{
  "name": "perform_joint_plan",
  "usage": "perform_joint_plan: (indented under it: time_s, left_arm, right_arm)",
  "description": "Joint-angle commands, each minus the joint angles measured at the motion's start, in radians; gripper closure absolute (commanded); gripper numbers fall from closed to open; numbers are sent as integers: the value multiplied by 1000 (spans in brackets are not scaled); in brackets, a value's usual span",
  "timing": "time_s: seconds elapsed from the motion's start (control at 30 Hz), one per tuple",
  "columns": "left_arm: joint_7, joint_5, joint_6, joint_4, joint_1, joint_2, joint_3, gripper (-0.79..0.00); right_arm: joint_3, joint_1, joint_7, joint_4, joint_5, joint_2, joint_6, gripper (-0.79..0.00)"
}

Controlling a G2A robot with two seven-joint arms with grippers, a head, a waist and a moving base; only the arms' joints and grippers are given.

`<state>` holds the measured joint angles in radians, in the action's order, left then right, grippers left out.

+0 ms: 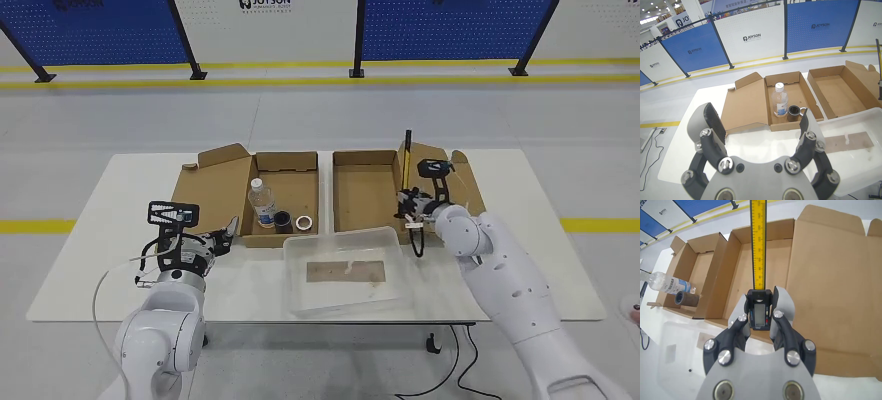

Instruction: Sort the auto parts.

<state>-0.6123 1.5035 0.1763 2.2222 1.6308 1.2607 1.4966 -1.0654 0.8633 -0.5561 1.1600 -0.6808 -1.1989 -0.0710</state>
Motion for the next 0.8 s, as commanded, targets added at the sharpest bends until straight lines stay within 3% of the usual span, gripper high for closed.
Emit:
perform_joint_plan:
  time_s: [0.0,0.33,0.4,0.77]
  left_arm:
    - [0,0,0,0,0,0,0,-785]
    - [0,0,0,0,0,0,0,-785]
    - [0,0,0,0,0,0,0,-785]
    - [0,0,0,0,0,0,0,-785]
  right_arm:
    - [5,-4,9,-22,20,-5,7,0]
    - [35,-34,2,-81,8,-22,16,0]
    - [32,-34,2,-85,10,-23,16,-157]
    - [16,-30,-23,-80,-8,-23,30,-283]
